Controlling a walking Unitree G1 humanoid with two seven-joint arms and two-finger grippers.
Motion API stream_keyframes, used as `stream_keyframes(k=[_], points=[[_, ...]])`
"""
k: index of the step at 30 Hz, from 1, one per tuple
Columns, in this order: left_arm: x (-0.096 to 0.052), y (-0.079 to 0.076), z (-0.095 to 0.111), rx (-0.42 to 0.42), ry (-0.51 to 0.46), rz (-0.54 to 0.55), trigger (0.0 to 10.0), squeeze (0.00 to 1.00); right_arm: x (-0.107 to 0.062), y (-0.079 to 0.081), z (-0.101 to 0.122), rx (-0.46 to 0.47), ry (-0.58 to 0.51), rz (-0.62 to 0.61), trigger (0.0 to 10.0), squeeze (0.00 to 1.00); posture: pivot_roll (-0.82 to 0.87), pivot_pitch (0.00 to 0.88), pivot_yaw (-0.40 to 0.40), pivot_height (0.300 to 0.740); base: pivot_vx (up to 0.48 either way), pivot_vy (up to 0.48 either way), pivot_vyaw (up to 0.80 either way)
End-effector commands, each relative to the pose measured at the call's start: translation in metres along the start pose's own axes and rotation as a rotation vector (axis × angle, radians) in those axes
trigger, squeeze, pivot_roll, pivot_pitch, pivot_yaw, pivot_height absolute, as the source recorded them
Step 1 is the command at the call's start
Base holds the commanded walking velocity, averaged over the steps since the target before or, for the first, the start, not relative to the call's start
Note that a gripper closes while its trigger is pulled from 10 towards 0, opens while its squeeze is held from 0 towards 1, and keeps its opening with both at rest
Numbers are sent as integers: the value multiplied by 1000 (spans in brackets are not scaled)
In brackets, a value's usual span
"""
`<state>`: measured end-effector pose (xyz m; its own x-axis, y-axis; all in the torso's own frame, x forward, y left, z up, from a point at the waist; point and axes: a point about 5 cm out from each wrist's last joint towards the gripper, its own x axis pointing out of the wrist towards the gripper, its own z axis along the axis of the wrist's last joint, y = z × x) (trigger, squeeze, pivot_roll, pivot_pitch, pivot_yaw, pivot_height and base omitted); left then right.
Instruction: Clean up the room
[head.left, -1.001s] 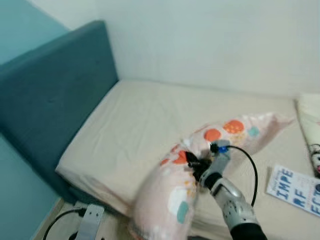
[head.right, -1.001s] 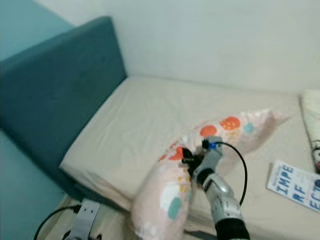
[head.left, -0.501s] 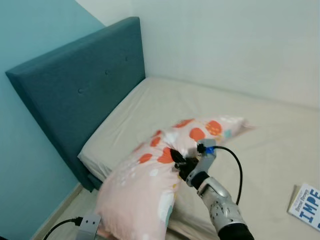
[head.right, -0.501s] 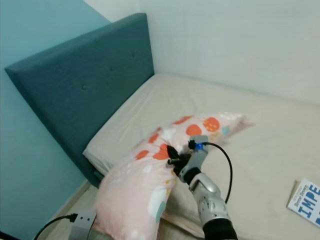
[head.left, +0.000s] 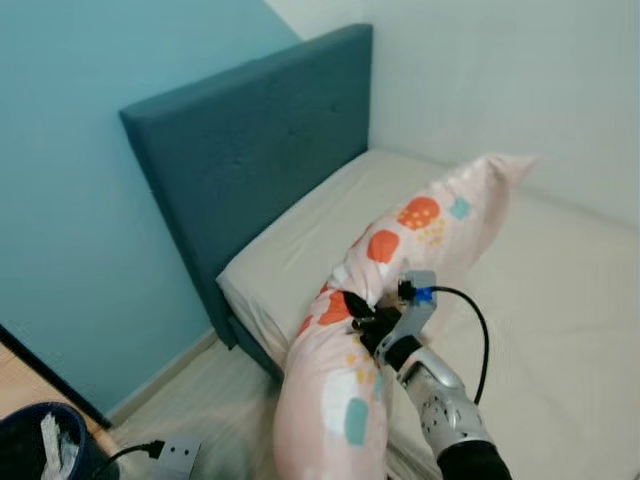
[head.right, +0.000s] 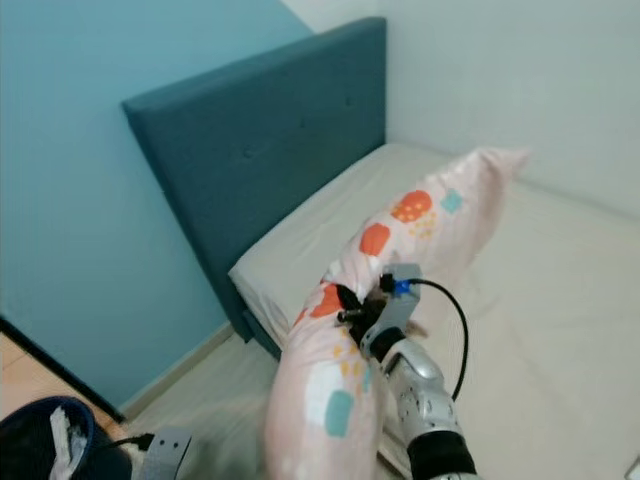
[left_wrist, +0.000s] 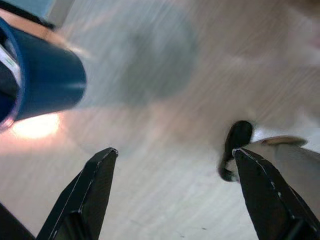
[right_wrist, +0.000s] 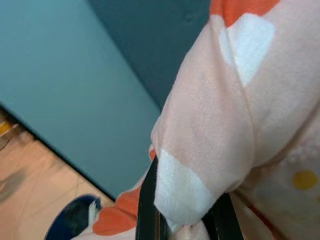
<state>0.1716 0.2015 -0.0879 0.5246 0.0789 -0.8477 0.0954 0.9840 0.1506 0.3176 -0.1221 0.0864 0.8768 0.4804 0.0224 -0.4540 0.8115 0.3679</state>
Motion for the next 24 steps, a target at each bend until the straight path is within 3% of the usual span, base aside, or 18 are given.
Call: stream_keyframes(k=[1, 5, 8, 14, 18, 24], points=[[0, 2, -1, 5, 3, 12, 10000, 0, 7, 5, 17, -46, -77, 46, 10000, 0, -113, 34, 6, 740, 0, 0, 775], [0, 1, 1, 31, 0, -8, 10000, 0, 7, 5, 17, -49, -77, 49, 10000, 0, -114, 31, 6, 740, 0, 0, 775], [0, 0, 2, 48, 1, -19, 10000, 0, 7, 5, 17, -50, -77, 51, 10000, 0, -114, 28, 5, 740, 0, -480, 775], [0, 2, 4, 4, -11, 8, 10000, 0, 8, 6, 18, -50, -78, 51, 10000, 0, -116, 34, 6, 740, 0, -160, 776], [0, 1, 4, 31, -10, -8, 10000, 0, 4, 0, 8, -43, -45, 16, 10000, 0, -115, 36, 4, 740, 0, 0, 777], [0, -3, 1, 53, -3, -33, 10000, 0, -7, -11, -9, -25, 11, -53, 10000, 0, -115, 41, 8, 740, 0, -436, 776]])
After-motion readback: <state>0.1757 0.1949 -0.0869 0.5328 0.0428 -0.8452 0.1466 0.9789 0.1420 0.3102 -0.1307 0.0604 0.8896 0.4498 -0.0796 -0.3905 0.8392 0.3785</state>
